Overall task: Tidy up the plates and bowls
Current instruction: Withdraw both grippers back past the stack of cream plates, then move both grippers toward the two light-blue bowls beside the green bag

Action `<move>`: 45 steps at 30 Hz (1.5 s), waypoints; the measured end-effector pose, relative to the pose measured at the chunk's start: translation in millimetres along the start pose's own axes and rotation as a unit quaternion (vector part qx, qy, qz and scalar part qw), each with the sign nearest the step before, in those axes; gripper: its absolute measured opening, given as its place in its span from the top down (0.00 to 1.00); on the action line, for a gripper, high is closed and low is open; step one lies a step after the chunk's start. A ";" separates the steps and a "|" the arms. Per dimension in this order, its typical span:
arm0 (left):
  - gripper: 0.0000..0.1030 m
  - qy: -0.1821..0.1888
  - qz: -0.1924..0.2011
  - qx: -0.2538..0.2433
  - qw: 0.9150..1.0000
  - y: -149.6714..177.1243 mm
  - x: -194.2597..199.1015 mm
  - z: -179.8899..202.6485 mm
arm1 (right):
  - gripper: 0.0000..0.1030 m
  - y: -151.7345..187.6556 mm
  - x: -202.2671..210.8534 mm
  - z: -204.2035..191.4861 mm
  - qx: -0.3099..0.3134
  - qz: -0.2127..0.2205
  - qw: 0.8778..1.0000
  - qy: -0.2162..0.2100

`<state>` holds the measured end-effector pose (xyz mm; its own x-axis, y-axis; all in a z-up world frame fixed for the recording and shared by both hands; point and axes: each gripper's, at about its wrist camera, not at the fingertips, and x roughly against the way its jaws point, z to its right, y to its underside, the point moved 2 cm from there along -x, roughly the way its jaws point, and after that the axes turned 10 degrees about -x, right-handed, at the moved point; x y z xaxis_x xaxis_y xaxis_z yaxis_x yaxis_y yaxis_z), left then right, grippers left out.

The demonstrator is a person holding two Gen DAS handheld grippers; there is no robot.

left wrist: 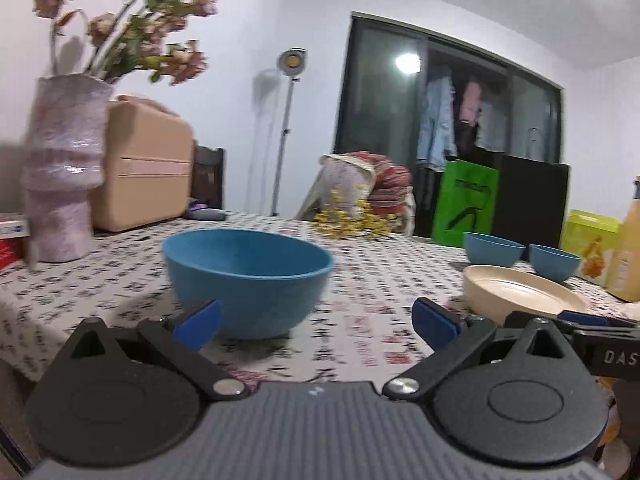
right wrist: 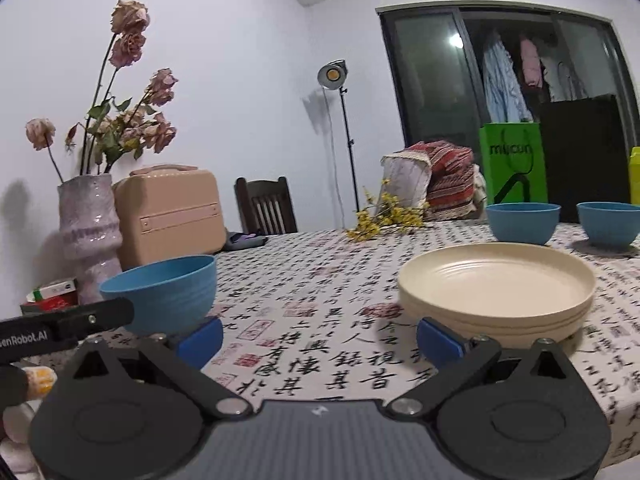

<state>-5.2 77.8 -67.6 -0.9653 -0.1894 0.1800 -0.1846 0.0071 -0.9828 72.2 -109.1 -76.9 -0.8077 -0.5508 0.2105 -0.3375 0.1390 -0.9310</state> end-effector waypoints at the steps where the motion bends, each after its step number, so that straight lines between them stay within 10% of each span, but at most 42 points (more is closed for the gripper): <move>1: 0.00 0.007 0.002 -0.002 1.000 -0.3 -1.5 2.8 | 0.00 -1.0 1.3 1.7 0.001 0.003 1.000 0.007; 23: 0.00 0.150 0.018 -0.033 0.988 -12.2 -41.1 59.4 | 0.00 -28.8 40.7 59.5 -0.044 0.057 0.985 0.155; 45: 0.00 0.128 0.023 -0.049 0.990 -32.7 -64.9 92.5 | 0.00 -51.6 33.8 110.3 -0.058 0.065 0.981 0.171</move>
<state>80.5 -1.0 -51.1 -0.9859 0.0685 0.1525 -0.1446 0.1082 -0.9836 115.6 -225.7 -54.6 -0.9559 -0.2166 0.1983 -0.2575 0.2932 -0.9207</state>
